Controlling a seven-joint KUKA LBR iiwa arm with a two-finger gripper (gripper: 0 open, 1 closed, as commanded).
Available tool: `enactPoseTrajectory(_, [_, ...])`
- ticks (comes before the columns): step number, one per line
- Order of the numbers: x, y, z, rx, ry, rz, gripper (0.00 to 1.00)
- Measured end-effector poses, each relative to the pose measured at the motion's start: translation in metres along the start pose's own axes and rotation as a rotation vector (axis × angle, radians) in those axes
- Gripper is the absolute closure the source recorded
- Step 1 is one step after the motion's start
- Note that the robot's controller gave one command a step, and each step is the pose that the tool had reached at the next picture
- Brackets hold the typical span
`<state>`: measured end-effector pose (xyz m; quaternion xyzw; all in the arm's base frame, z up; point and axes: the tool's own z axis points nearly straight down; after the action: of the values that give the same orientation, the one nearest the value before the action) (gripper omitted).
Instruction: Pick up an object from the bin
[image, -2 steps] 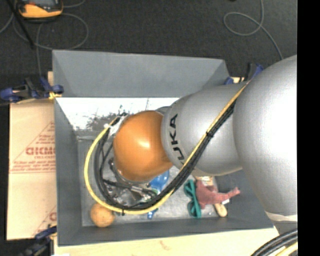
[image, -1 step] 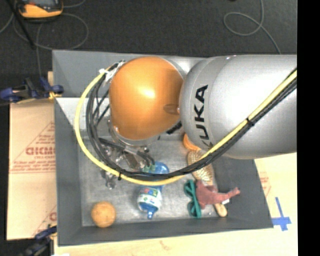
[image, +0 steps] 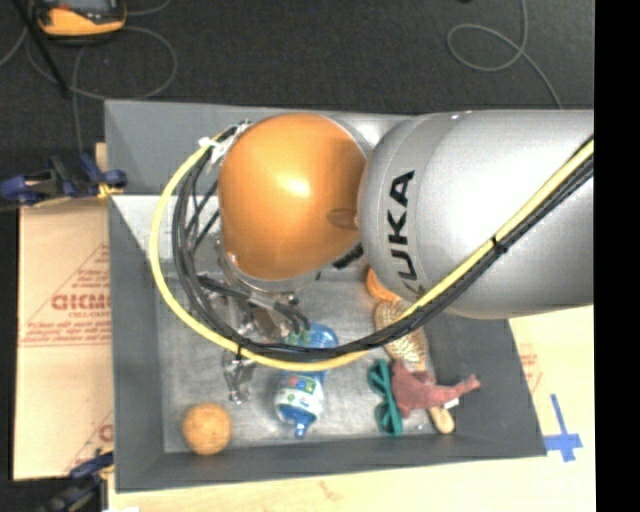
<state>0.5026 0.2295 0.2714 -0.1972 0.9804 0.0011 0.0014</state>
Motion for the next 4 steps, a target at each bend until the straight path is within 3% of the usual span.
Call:
enactPoseTrajectory(1, [0.0, 0.0, 0.0, 0.0, 0.0, 0.001, 0.0])
enactPoseTrajectory(2, [0.012, -0.007, 0.044, 0.003, -0.003, -0.107, 0.0])
enactPoseTrajectory(3, [0.02, -0.003, 0.109, 0.001, -0.004, -0.114, 0.0])
enactPoseTrajectory(4, [0.012, 0.016, 0.181, 0.006, 0.012, -0.34, 1.0])
